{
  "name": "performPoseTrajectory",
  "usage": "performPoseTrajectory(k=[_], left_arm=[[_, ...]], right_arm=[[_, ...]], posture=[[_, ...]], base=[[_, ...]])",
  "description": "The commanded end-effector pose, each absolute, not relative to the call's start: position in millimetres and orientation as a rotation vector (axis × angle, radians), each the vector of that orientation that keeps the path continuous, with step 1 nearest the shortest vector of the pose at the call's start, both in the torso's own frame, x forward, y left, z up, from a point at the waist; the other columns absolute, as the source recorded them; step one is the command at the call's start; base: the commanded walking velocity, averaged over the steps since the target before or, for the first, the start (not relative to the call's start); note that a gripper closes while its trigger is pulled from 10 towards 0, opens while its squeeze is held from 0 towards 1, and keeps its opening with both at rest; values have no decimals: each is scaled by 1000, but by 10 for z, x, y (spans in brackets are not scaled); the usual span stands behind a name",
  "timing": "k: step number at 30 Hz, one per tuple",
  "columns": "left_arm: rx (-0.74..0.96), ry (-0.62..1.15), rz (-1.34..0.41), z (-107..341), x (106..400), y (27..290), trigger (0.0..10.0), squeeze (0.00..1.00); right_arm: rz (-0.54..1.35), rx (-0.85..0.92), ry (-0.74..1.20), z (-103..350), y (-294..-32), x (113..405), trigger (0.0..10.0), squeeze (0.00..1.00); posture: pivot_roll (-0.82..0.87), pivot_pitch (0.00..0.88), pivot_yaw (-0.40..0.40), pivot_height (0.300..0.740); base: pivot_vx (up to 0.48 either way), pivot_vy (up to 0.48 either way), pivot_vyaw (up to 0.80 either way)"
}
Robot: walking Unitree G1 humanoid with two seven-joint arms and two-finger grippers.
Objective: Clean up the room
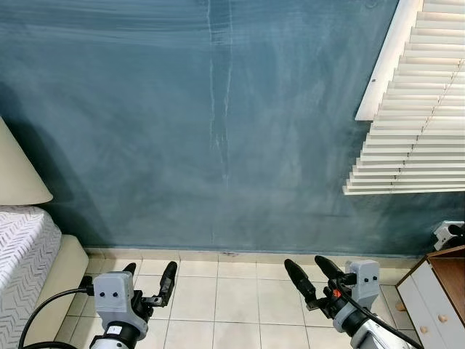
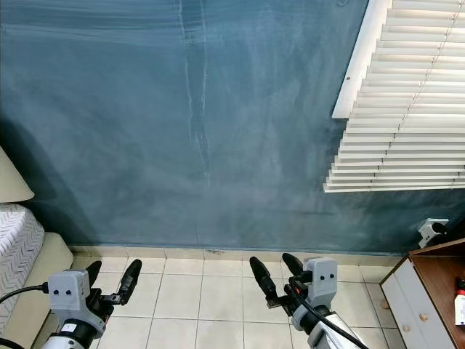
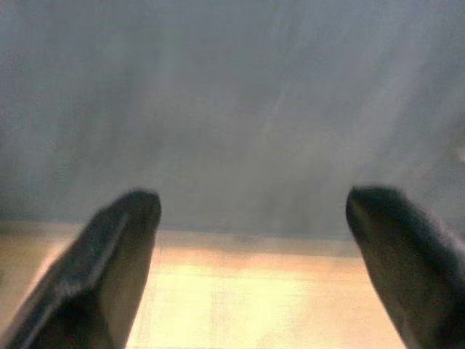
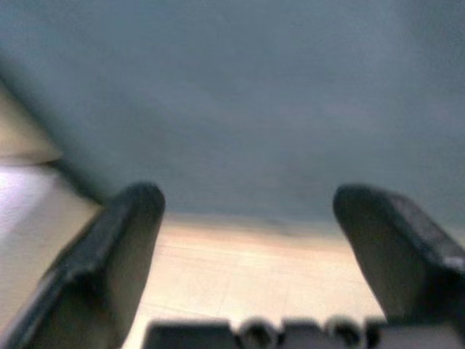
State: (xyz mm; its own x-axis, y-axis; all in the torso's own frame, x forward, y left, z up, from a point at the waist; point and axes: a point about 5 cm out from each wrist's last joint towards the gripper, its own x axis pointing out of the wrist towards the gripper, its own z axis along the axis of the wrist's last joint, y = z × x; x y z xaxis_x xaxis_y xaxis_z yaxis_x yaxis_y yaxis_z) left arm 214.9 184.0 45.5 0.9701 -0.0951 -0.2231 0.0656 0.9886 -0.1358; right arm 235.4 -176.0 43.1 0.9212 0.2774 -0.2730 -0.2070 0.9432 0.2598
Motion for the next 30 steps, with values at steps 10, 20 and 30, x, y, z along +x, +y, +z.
performPoseTrajectory(k=[10, 20, 30], left_arm=[[-53, 231, 40, 432, 2403, 1944, 10000, 0], [17, 245, 136, 399, 2418, 2020, 10000, 0], [22, 158, 91, 500, 2531, 1909, 10000, 0]], right_arm=[[157, 133, 247, 429, -1776, 2629, 10000, 0], [192, 194, 287, 349, -1784, 2675, 10000, 0], [339, 143, 275, 369, -1677, 2647, 10000, 0]], posture=[[-1, 0, 12, 740], [16, 0, -12, 740], [15, 0, -13, 740]], base=[[0, -240, 541], [0, -145, 579], [77, 0, 498]])
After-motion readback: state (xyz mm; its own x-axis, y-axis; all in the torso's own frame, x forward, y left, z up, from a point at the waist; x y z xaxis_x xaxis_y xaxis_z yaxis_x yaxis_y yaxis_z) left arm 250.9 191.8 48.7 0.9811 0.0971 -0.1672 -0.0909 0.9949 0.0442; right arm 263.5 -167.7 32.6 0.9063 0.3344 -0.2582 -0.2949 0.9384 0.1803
